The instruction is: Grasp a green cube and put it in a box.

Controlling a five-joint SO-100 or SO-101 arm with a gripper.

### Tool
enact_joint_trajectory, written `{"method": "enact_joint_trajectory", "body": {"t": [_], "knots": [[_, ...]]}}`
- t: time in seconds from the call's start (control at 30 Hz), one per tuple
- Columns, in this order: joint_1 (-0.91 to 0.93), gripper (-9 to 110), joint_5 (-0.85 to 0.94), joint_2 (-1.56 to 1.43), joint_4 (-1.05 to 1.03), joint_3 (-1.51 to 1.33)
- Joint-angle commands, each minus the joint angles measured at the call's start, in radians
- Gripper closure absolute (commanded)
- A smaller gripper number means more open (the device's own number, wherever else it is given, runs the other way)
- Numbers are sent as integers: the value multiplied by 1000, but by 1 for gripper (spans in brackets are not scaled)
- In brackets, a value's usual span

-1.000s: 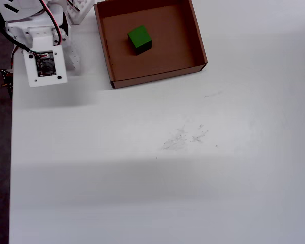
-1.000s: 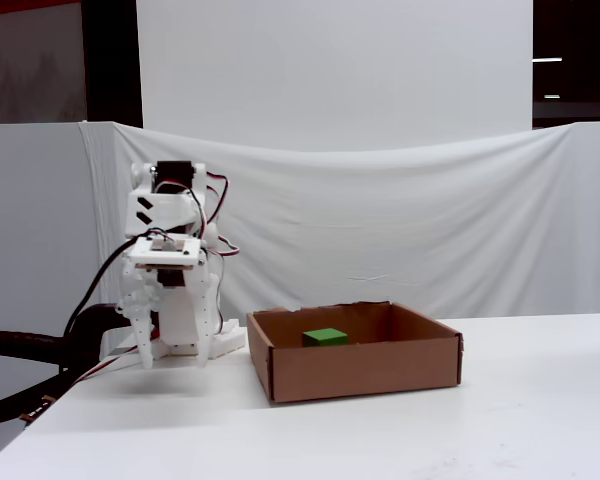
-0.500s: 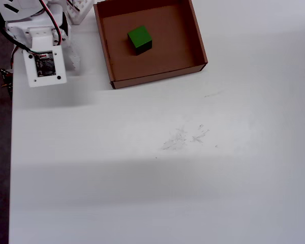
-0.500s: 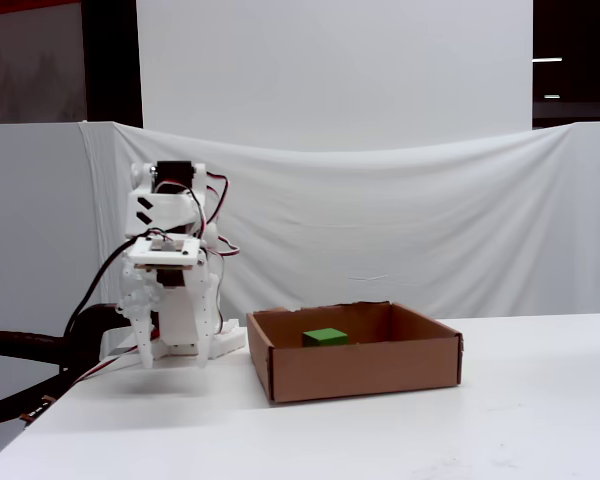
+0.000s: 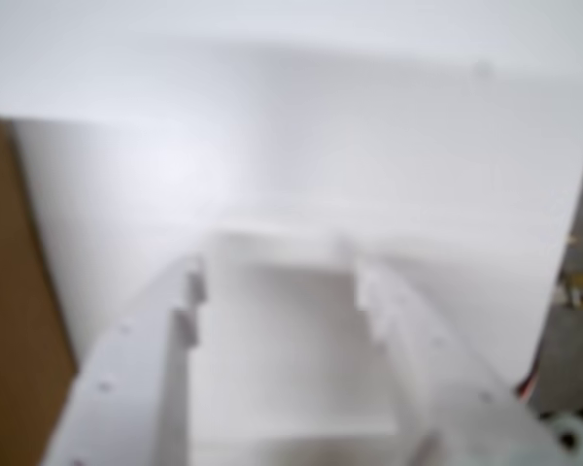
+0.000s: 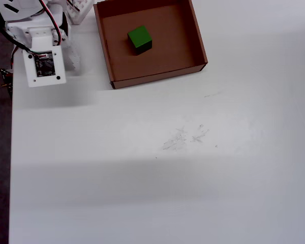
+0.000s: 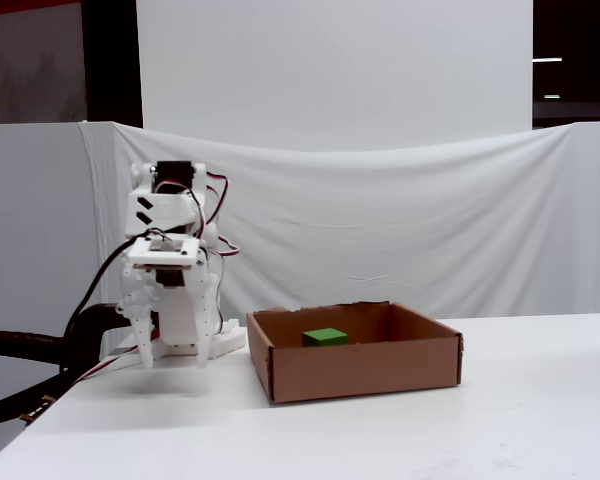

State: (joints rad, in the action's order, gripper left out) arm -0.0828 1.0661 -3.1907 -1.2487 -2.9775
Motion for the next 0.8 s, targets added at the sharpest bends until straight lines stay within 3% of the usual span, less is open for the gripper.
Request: {"method": "enact_joint_trajectory", "body": {"t": [0.0,0.77], "knots": [[-5,80,-3,8,8,5],[-5,80,-12,8,9,5]]}}
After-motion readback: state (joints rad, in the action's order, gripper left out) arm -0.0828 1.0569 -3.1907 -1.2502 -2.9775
